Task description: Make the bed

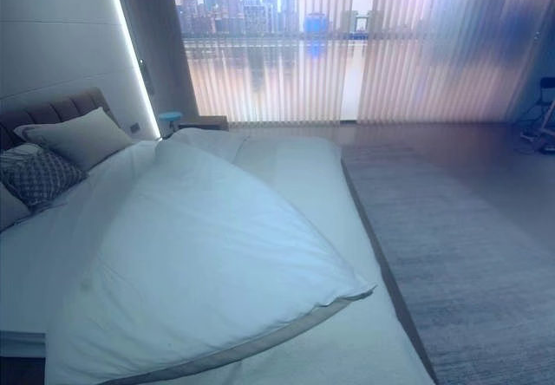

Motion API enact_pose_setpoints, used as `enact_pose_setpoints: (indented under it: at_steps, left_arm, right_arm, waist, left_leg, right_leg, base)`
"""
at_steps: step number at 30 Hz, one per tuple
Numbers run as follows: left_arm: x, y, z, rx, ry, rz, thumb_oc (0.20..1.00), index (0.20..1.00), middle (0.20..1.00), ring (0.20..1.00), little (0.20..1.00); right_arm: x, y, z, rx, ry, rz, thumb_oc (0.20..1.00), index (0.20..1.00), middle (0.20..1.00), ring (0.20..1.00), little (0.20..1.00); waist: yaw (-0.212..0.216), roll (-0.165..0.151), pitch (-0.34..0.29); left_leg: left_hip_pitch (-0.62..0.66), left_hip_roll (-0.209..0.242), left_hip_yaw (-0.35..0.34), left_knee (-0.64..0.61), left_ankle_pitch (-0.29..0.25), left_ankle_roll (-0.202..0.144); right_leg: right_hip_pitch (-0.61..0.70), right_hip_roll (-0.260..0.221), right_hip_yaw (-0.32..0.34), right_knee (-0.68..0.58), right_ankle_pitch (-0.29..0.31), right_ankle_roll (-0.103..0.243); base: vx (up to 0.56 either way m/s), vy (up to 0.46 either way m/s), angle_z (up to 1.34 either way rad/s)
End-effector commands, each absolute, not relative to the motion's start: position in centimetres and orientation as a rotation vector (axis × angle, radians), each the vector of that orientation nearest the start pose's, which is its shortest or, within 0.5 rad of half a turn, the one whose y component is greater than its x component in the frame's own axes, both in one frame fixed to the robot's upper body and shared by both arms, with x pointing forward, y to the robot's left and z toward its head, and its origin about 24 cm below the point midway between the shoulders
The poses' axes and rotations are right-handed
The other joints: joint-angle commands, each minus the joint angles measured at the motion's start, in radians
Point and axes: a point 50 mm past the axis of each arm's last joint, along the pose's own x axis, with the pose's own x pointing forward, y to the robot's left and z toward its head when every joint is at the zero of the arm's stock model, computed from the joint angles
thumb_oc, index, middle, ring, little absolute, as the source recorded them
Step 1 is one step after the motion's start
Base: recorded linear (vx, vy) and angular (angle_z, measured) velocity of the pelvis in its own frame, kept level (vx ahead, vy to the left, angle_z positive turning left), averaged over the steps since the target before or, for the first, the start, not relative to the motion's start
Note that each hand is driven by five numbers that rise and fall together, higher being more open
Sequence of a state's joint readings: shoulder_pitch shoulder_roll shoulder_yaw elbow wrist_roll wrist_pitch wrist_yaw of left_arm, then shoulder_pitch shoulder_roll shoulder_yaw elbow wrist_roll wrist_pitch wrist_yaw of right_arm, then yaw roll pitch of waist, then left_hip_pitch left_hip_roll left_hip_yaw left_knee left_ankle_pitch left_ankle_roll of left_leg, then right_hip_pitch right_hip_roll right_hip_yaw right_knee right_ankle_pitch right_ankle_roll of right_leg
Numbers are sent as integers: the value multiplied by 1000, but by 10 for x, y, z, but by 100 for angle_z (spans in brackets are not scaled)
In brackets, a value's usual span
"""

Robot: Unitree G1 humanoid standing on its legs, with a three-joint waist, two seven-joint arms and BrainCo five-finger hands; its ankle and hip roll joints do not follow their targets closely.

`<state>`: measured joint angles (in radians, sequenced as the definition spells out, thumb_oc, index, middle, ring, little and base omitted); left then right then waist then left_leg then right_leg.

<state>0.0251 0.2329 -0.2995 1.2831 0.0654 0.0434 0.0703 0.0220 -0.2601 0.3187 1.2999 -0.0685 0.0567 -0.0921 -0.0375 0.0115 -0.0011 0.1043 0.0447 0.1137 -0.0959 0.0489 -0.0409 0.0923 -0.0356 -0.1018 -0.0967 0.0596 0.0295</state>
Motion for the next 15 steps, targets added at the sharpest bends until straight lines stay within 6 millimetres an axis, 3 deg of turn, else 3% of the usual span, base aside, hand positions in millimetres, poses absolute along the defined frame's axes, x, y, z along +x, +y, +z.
enact_pose_setpoints:
  at_steps: [1,8,9,11,15]
  left_arm:
    - [87,220,-167,532,1300,-101,1000,1000,1000,1000,1000]
    - [91,220,-166,512,1292,-75,1000,1000,1000,1000,1000]
    - [97,221,-165,512,1275,-63,1000,1000,1000,1000,1000]
    - [101,221,-163,511,1261,-58,1000,1000,1000,1000,1000]
    - [121,220,-158,489,1199,-1,1000,1000,1000,1000,1000]
  right_arm:
    - [96,-243,-160,-634,1291,88,1000,1000,1000,1000,1000]
    - [110,-244,-156,-516,1250,-21,1000,1000,1000,1000,1000]
    - [126,-243,-151,-485,1199,-48,1000,1000,1000,1000,1000]
    - [136,-243,-148,-474,1168,-65,1000,1000,1000,1000,1000]
    - [201,-241,-117,-388,934,-148,1000,1000,1000,1000,1000]
  waist:
    - [12,-12,61]
    - [14,-9,78]
    - [16,-7,93]
    - [17,-6,102]
    - [25,0,146]
  left_leg:
    - [18,-51,3,9,-61,-1]
    - [-2,-50,0,9,-58,-1]
    - [-20,-49,0,9,-52,-2]
    - [-35,-49,0,9,-47,-2]
    - [-110,-48,-2,9,-20,-5]
  right_leg:
    - [-4,-29,-16,9,-12,98]
    - [-22,-30,-19,9,-11,98]
    - [-40,-31,-21,9,-6,99]
    - [-54,-31,-22,10,-3,99]
    - [-130,-34,-25,13,18,99]
  base:
    - [25,-10,4]
    - [7,-2,1]
    - [0,0,0]
    - [-54,6,2]
    - [-69,-3,2]
